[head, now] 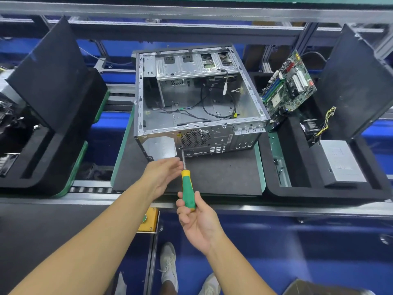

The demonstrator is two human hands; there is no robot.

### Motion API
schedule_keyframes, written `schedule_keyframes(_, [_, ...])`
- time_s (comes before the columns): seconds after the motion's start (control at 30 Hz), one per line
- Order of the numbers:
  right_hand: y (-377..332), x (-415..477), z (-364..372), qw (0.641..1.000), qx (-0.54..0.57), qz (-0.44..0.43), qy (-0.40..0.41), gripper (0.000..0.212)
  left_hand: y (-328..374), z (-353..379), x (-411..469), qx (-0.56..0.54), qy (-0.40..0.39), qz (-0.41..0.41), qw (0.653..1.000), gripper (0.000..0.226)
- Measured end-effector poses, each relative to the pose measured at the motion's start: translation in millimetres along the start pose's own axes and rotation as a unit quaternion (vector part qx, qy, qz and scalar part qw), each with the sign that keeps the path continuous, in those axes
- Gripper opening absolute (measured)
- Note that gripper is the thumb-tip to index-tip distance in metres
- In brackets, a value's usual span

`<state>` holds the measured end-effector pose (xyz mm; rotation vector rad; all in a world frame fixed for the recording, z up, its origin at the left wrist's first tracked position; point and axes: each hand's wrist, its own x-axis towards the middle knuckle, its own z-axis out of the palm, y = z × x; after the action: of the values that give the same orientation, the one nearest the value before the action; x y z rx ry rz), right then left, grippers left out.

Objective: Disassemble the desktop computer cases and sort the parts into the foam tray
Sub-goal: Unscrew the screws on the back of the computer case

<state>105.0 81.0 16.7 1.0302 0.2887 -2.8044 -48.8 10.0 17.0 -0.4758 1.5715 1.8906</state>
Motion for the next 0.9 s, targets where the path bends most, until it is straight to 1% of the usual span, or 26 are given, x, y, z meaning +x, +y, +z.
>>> schedule_keyframes(0.03, [2.9, 0.8, 1.0, 0.999, -0.029, -0.024, 0.012, 0.040, 5.9, -2.8, -0.6, -0.004, 0.028, -0.010, 1.000, 0.015])
schedule_keyframes(0.1, [10.0, 2.1, 3.8, 0.988, -0.114, -0.092, 0.041, 0.026, 16.6, -7.5, -5.9, -0.053, 0.044, -0.047, 0.997, 0.023])
schedule_keyframes(0.13, [13.1, 2.0, 6.2, 0.975, -0.171, -0.128, 0.060, 0.021, 20.5, -9.0, -10.4, -0.080, 0.041, -0.068, 0.994, 0.025])
schedule_keyframes(0.2, [16.9, 1.7, 11.0, 0.931, -0.288, -0.189, 0.117, 0.020, 24.4, -10.5, -18.6, -0.117, 0.037, -0.090, 0.988, 0.027])
schedule_keyframes(0.23, [17.0, 1.8, 12.8, 0.909, -0.327, -0.212, 0.148, 0.020, 25.3, -9.9, -21.7, -0.125, 0.037, -0.089, 0.987, 0.027])
schedule_keyframes(0.27, [16.8, 2.1, 14.8, 0.895, -0.347, -0.223, 0.169, 0.021, 25.8, -8.8, -24.4, -0.126, 0.040, -0.083, 0.988, 0.026])
schedule_keyframes(0.3, [16.1, 2.1, 17.6, 0.897, -0.342, -0.219, 0.176, 0.023, 26.5, -7.8, -26.7, -0.124, 0.043, -0.072, 0.989, 0.024])
schedule_keyframes(0.33, [14.8, 0.5, 20.9, 0.914, -0.311, -0.199, 0.171, 0.025, 27.1, -6.9, -28.8, -0.123, 0.044, -0.062, 0.990, 0.023])
schedule_keyframes(0.4, [9.7, -2.3, 26.2, 0.963, -0.188, -0.124, 0.146, 0.026, 28.3, -7.9, -31.7, -0.126, 0.036, -0.047, 0.990, 0.021])
schedule_keyframes(0.43, [5.7, -2.9, 27.1, 0.980, -0.130, -0.081, 0.130, 0.030, 27.9, -9.9, -32.5, -0.129, 0.029, -0.045, 0.990, 0.020])
schedule_keyframes(0.5, [-2.0, -1.0, 24.0, 0.991, -0.068, -0.036, 0.111, 0.042, 24.6, -14.8, -32.5, -0.132, 0.022, -0.047, 0.990, 0.018])
schedule_keyframes(0.57, [-4.3, 3.2, 21.2, 0.985, -0.092, -0.044, 0.137, 0.041, 17.5, -16.8, -31.8, -0.111, 0.030, -0.057, 0.992, 0.017])
schedule_keyframes(0.63, [-2.4, 5.9, 21.3, 0.968, -0.163, -0.085, 0.171, 0.026, 7.5, -13.9, -32.2, -0.052, 0.034, -0.065, 0.996, 0.020])
schedule_keyframes(0.67, [-0.8, 7.9, 19.8, 0.957, -0.196, -0.115, 0.181, 0.017, 2.4, -11.4, -33.5, -0.012, 0.025, -0.068, 0.997, 0.025])
schedule_keyframes(0.7, [0.6, 9.3, 18.2, 0.947, -0.222, -0.143, 0.182, 0.015, -2.2, -9.1, -35.5, 0.031, 0.004, -0.072, 0.997, 0.032])
schedule_keyframes(0.8, [3.1, 11.3, 15.2, 0.936, -0.251, -0.184, 0.167, 0.028, -11.6, -1.2, -44.7, 0.148, -0.110, -0.083, 0.979, 0.046])
schedule_keyframes(0.83, [3.6, 12.6, 15.2, 0.931, -0.267, -0.186, 0.166, 0.030, -13.3, 0.5, -46.4, 0.167, -0.130, -0.080, 0.974, 0.049])
schedule_keyframes(0.9, [3.2, 13.1, 15.9, 0.926, -0.290, -0.181, 0.158, 0.030, -14.9, 2.7, -46.6, 0.172, -0.125, -0.072, 0.975, 0.046])
